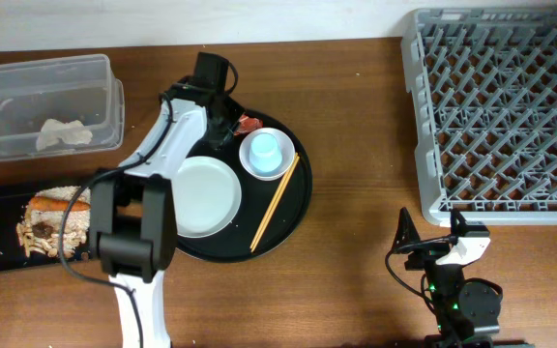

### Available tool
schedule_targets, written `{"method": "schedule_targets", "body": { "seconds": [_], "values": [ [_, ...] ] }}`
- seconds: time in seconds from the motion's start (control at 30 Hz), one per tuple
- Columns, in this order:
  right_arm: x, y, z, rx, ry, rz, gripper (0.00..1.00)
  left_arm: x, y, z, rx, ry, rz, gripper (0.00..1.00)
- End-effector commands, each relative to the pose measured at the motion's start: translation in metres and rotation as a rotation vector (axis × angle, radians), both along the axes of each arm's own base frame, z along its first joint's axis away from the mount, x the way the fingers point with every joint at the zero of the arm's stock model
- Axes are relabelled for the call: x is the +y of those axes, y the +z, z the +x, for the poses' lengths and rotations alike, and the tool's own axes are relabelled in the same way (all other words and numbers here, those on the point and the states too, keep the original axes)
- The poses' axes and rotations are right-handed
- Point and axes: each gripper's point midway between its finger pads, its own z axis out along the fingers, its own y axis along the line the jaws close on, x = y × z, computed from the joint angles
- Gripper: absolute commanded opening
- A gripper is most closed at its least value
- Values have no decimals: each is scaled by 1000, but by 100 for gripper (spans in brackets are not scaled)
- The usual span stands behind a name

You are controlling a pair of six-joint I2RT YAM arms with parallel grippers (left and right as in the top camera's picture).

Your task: Sort waste into correct bins and load items into the dishwasher rack

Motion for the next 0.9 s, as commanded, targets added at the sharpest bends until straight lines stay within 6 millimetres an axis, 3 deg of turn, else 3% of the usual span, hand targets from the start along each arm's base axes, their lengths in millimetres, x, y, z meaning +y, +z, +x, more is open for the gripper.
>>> {"method": "schedule_targets", "body": {
  "seconds": [0.0,0.1,0.13,0.17,0.2,0.23,0.33,0.43,0.53,0.67,0.77,0.87],
  "values": [
    [0,-3,0,3,-3,-11,98,7,28,5,-59,-2,12,1],
    [0,-3,0,3,-3,-11,98,12,27,5,-56,-3,22,1],
    [0,-3,0,3,-3,-11,98,16,27,6,-60,5,39,9],
    [0,-3,0,3,-3,-11,98,25,27,8,-68,25,78,37],
    [0,-3,0,3,-3,-11,98,34,27,10,-76,48,120,49],
    [0,-3,0,3,-3,-11,98,42,27,11,-82,61,151,55],
    [0,-3,0,3,-3,-11,98,73,29,16,-102,9,298,62],
    [0,-3,0,3,-3,-11,98,92,33,27,-145,-143,365,69],
    [0,-3,0,3,-3,-11,98,87,40,42,-236,-382,347,72],
    [0,-3,0,3,-3,-11,98,75,41,44,-299,-575,298,72],
    [0,-3,0,3,-3,-11,98,68,33,40,-300,-650,270,71],
    [0,-3,0,3,-3,-11,98,52,11,31,-277,-743,190,68]
  ]
}}
